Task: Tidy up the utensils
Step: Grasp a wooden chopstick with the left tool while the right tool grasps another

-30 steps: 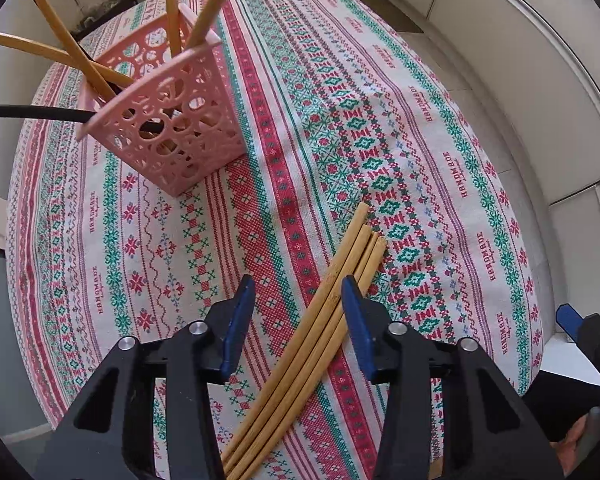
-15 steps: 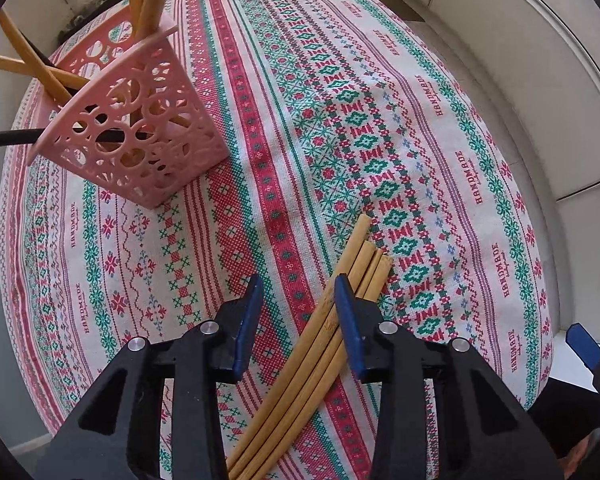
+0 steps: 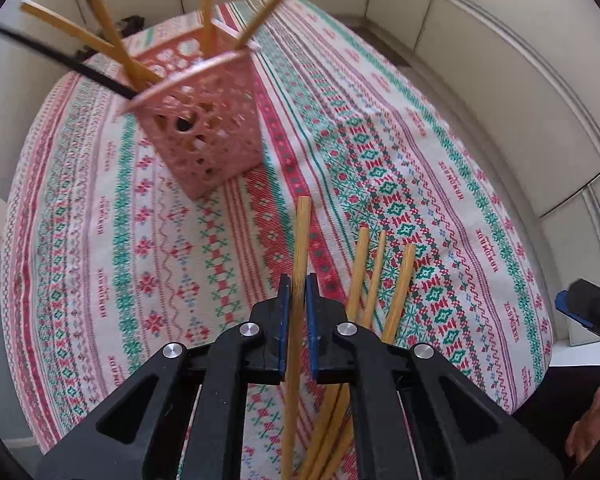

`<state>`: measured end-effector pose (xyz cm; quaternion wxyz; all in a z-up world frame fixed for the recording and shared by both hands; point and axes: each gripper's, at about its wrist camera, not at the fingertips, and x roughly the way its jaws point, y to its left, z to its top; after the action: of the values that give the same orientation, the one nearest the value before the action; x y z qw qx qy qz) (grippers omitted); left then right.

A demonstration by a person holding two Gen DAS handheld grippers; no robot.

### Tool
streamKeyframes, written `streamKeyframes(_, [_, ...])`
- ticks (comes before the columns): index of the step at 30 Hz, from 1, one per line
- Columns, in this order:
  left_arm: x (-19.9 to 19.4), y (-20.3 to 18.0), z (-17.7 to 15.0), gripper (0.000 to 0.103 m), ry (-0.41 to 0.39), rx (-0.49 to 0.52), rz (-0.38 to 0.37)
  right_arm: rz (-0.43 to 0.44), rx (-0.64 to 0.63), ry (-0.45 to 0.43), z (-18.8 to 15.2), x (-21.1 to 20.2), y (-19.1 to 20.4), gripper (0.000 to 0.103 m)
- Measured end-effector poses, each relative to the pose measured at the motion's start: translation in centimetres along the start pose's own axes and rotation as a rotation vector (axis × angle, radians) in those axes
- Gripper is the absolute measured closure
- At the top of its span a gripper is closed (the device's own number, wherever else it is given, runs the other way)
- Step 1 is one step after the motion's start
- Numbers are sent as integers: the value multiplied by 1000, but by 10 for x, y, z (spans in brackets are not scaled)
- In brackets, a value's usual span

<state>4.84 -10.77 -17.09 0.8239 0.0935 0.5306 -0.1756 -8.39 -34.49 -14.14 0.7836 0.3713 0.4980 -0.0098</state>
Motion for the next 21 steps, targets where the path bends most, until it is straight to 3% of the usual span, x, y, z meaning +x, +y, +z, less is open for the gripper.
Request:
streamKeyframes(7, [-79, 64, -58, 97, -207, -95, -18, -140, -41, 49, -15, 39, 57, 9])
streamKeyframes(8, [-87, 72, -63, 97, -227, -113, -22, -179, -56, 40, -17, 46, 67, 15])
streamKeyframes(10, [-105, 84, -71, 97, -272, -151, -39, -239, -65, 48, -19, 61, 78, 37])
streamKeyframes(11, [-112, 90, -73, 97, -292, -165, -47, -257, -56, 71, -18, 70, 81, 52])
streamKeyframes(12, [-116, 95, -74, 97, -312, -178, -55, -271, -47, 92, -18, 77, 82, 60])
streamKeyframes(18, [-129, 111, -74, 97, -367, -214, -113, -257, 6, 103, -12, 90, 91, 60])
streamKeyframes(21, [-136, 114, -73, 97, -399, -219, -130, -292, -24, 95, -12, 97, 101, 60])
